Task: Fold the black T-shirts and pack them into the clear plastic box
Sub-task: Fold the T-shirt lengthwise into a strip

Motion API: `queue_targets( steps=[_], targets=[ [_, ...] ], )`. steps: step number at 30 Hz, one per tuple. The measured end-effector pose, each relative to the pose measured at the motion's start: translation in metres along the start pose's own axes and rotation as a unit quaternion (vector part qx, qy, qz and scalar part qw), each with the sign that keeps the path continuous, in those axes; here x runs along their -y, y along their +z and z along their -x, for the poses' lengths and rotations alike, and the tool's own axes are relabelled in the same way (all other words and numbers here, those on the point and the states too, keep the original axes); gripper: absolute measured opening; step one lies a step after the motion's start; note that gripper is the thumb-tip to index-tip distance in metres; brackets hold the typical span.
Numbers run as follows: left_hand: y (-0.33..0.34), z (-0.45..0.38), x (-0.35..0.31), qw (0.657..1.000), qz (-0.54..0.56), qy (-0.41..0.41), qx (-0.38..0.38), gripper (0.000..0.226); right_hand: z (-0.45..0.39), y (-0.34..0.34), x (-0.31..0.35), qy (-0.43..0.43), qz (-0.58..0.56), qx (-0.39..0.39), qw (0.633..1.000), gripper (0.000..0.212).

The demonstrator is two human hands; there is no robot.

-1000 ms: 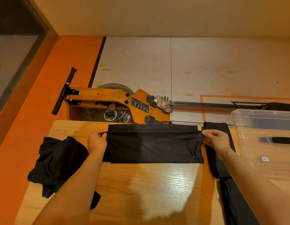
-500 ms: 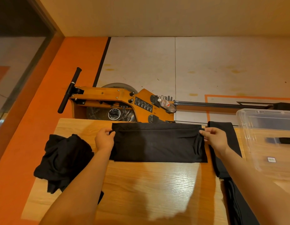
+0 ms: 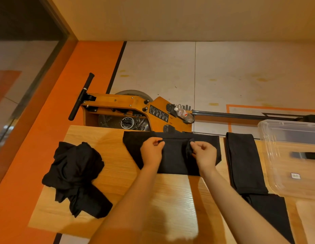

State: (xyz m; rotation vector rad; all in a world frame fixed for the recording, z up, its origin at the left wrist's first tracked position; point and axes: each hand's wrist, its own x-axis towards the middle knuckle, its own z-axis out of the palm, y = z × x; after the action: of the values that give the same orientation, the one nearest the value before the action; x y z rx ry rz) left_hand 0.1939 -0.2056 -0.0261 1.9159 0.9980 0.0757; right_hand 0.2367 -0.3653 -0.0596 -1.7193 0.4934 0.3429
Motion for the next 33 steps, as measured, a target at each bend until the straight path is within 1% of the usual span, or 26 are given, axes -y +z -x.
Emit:
queue_targets(
  steps=[3, 6, 11, 13, 17, 20, 28, 31, 33],
  targets=[
    [0.012, 0.019, 0.001, 1.0, 0.02, 0.0, 0.017, 0.014, 0.02, 0.011, -0.01, 0.002, -0.004, -0.013, 1.0, 0.004],
    [0.019, 0.033, 0.003, 0.998, 0.045, 0.002, 0.034, 0.009, 0.038, 0.013, -0.018, 0.002, -0.02, -0.02, 1.0, 0.005],
    [0.024, 0.05, 0.006, 0.997, 0.055, 0.006, 0.054, 0.002, 0.054, 0.012, -0.023, 0.014, -0.049, -0.03, 0.998, 0.003],
    [0.025, 0.056, 0.007, 0.997, 0.054, 0.01, 0.058, 0.005, 0.058, 0.012, -0.022, 0.014, -0.054, -0.033, 0.998, 0.001],
    [0.025, 0.062, 0.01, 0.995, 0.069, 0.008, 0.066, 0.007, 0.062, 0.015, -0.022, 0.008, -0.056, -0.03, 0.998, 0.006],
    [0.023, 0.062, 0.011, 0.995, 0.074, 0.01, 0.071, 0.012, 0.064, 0.016, -0.024, 0.006, -0.05, -0.024, 0.998, 0.004],
    [0.021, 0.057, 0.014, 0.994, 0.071, 0.019, 0.075, 0.016, 0.066, 0.021, -0.021, 0.002, -0.03, -0.024, 0.999, 0.008],
    [0.021, 0.057, 0.015, 0.992, 0.079, 0.028, 0.098, 0.016, 0.065, 0.021, -0.021, -0.007, -0.022, -0.019, 1.0, 0.007],
    [0.021, 0.057, 0.017, 0.988, 0.096, 0.016, 0.117, 0.018, 0.066, 0.02, -0.019, -0.003, -0.028, -0.011, 1.0, 0.007]
  ],
)
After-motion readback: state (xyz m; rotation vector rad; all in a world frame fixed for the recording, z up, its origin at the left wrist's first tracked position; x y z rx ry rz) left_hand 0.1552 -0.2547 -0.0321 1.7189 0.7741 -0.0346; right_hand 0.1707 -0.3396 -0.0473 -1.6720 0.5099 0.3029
